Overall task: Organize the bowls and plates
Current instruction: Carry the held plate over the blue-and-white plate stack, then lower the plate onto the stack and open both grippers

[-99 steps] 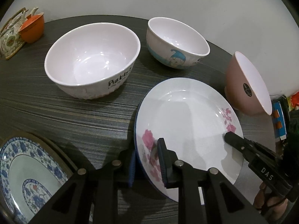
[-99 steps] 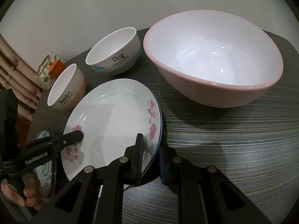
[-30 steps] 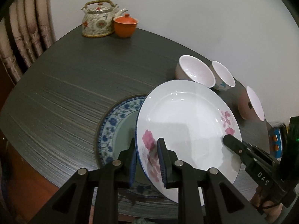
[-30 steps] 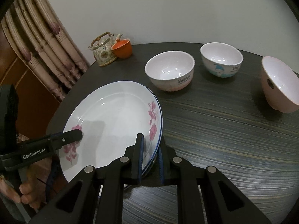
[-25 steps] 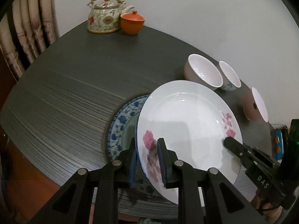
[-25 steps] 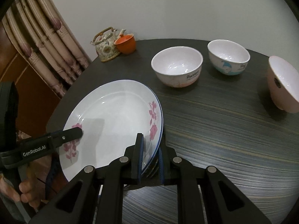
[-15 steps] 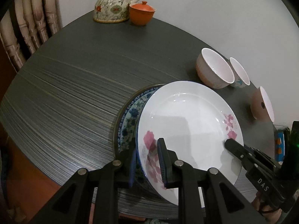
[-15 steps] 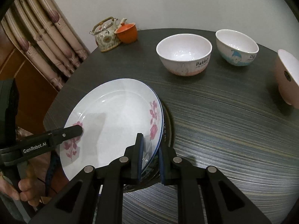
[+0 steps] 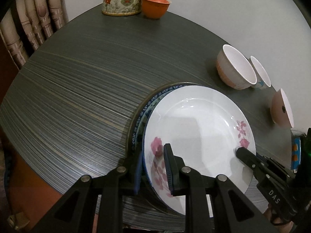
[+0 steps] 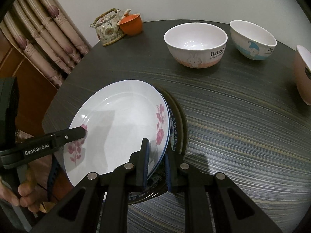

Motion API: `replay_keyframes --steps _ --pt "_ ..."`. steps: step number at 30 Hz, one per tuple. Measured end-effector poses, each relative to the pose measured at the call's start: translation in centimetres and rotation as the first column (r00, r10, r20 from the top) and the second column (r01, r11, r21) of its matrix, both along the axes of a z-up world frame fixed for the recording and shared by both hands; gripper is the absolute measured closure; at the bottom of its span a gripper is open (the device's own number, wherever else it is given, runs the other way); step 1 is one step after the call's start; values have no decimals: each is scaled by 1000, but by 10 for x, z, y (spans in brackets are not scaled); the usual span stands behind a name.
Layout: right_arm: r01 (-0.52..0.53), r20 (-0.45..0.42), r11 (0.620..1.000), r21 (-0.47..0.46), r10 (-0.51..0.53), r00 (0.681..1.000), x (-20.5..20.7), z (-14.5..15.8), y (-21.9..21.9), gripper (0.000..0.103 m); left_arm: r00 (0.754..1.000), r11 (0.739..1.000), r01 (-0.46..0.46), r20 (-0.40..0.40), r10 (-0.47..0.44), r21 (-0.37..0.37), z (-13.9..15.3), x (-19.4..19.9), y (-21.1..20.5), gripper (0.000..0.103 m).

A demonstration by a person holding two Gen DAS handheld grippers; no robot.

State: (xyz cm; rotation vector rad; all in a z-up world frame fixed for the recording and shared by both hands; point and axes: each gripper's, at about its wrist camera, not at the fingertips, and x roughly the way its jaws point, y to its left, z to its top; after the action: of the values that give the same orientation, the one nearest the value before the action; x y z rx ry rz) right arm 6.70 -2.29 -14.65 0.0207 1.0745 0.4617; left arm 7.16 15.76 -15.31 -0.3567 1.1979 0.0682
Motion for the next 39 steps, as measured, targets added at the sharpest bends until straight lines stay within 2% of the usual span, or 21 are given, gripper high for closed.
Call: replay_keyframes --steps 11,17,26,32,34,39 --pt "4 -25 1000 -4 -4 1000 1 -6 2 88 1000 1000 2 -12 -2 31 -1 3 -3 82" --pt "-9 -26 999 -37 8 1000 -1 -6 7 85 1000 999 -11 -28 12 34 -2 7 -4 82" --pt "-19 -17 996 -87 17 1000 -3 -7 18 78 1000 994 2 -30 1 106 0 6 -11 81" --pt "-14 -31 995 -98 11 999 -1 -7 22 74 1000 976 23 3 -24 218 9 6 -26 74" --pt "-17 -30 995 -96 14 999 0 -7 23 72 1000 976 23 9 -26 217 11 8 -28 69" --pt "-13 -35 995 -100 10 999 -1 -7 21 69 1000 978 14 14 -17 208 11 8 -26 69"
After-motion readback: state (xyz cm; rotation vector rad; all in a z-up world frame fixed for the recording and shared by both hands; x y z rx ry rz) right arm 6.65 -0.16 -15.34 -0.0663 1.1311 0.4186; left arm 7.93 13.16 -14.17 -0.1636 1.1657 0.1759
